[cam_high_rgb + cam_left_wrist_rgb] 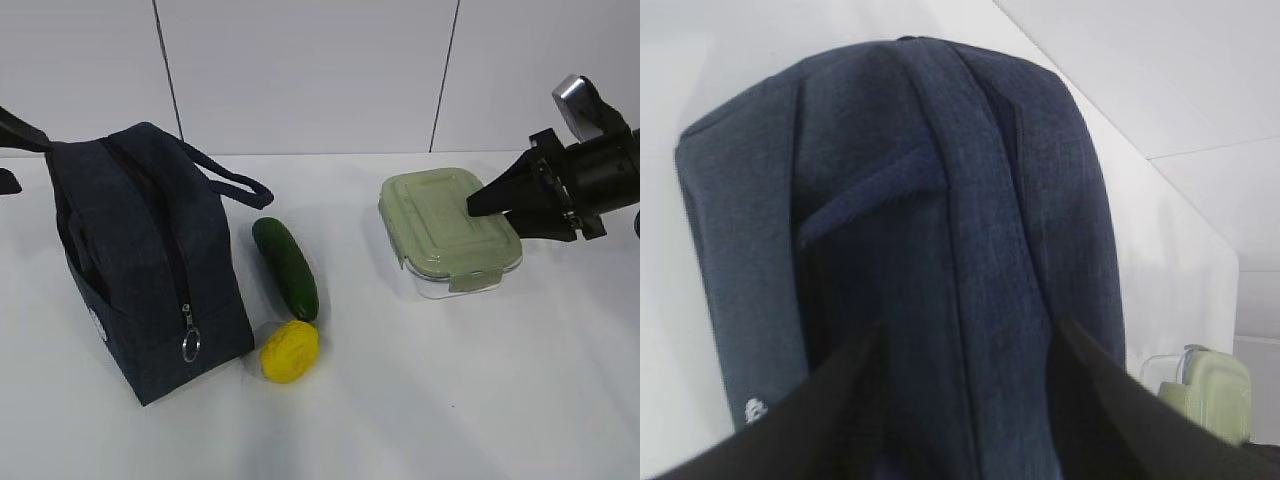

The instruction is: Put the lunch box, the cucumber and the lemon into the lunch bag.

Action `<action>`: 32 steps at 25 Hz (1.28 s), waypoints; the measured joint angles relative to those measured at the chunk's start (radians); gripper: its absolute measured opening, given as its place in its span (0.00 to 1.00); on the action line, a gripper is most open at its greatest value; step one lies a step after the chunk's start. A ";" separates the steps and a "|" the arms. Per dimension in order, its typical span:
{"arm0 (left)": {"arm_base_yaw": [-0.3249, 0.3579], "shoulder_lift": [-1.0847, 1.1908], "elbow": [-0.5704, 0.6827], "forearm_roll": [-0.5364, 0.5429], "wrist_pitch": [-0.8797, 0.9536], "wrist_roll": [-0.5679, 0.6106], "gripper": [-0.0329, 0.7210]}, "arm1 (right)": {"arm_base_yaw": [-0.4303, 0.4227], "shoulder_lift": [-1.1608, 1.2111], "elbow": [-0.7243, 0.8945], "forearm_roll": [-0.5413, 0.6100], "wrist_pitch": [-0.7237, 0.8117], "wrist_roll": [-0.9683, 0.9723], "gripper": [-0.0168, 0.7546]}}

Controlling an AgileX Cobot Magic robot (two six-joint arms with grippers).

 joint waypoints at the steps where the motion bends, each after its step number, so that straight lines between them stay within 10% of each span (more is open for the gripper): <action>1: 0.000 0.020 -0.008 -0.017 0.000 0.013 0.54 | -0.002 -0.002 -0.004 -0.010 0.002 0.007 0.54; 14: 0.000 0.215 -0.060 -0.189 0.000 0.141 0.51 | -0.002 -0.006 -0.014 -0.050 0.006 0.026 0.54; 24: 0.000 0.264 -0.060 -0.260 0.006 0.242 0.06 | -0.002 -0.006 -0.014 -0.050 0.008 0.028 0.54; 32: 0.000 0.264 -0.060 -0.256 0.037 0.268 0.04 | -0.002 -0.006 -0.014 -0.054 0.008 0.067 0.54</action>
